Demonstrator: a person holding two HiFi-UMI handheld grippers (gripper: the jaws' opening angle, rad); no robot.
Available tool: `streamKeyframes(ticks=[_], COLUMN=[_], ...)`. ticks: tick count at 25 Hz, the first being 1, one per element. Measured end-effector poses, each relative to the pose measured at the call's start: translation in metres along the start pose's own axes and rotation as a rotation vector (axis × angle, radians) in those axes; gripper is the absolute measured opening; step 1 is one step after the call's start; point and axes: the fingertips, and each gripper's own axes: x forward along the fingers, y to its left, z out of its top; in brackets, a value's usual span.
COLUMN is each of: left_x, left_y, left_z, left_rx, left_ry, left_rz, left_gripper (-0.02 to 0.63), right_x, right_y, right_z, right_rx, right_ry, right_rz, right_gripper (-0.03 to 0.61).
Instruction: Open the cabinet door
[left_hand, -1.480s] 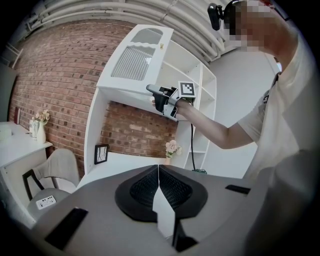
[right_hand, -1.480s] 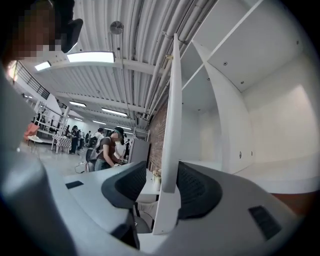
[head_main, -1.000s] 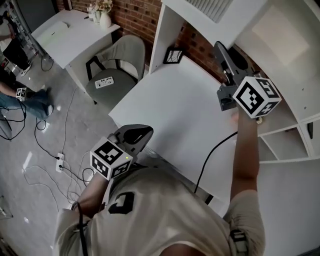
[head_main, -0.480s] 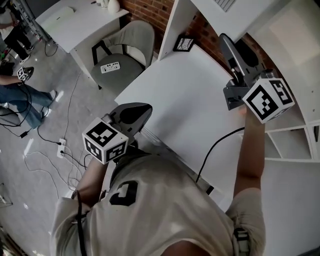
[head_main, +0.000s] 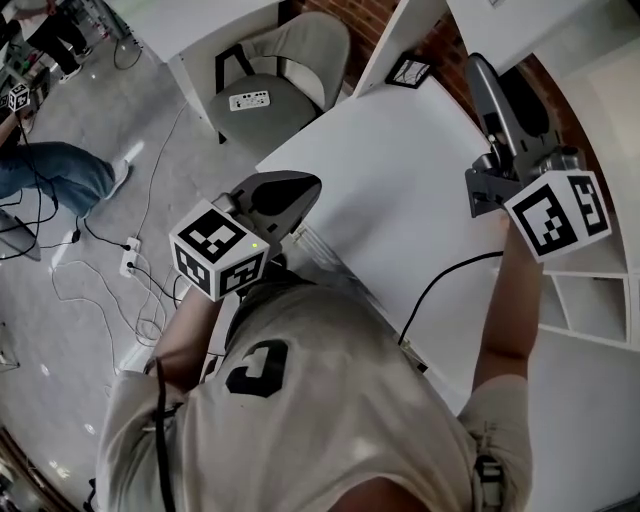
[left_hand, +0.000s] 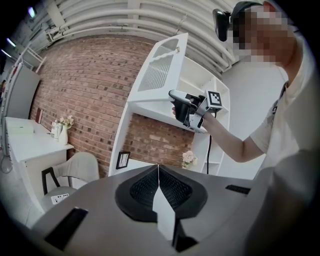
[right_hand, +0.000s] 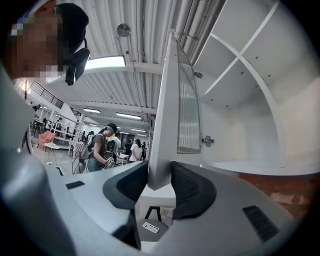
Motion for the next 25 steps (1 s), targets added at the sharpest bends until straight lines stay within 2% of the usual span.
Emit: streamKeyframes(ticks=[3, 7, 18, 25], left_x=[-0.002, -0.004, 0.003, -0.007], left_y=[0.001, 0.006, 0.007, 0.011], left_z=[-0.007, -0.014, -0.01, -0.013], left_rx=[-0.003, -0.015, 0.0, 0.003], left_ry=[0.002, 0.013, 0.015, 0.014], left_rz=[-0.002, -0.006, -0.02, -0.01], left_gripper=[0.017, 0.017, 0.017, 0.017], right_x=[0.004, 0.012, 0.024, 0.035], right_y=[0.012, 0.023, 0.043, 0.056], right_z=[-0.006, -0.01, -0.009, -0.011], right_rx=[-0.045, -0.05, -0.117, -0.161], right_ry=[-0.009, -0.017, 0.013, 0.02], right_rz=[0.027, 0.047, 0.125, 0.142], right_gripper=[0.167, 0.176, 0.19, 0.19])
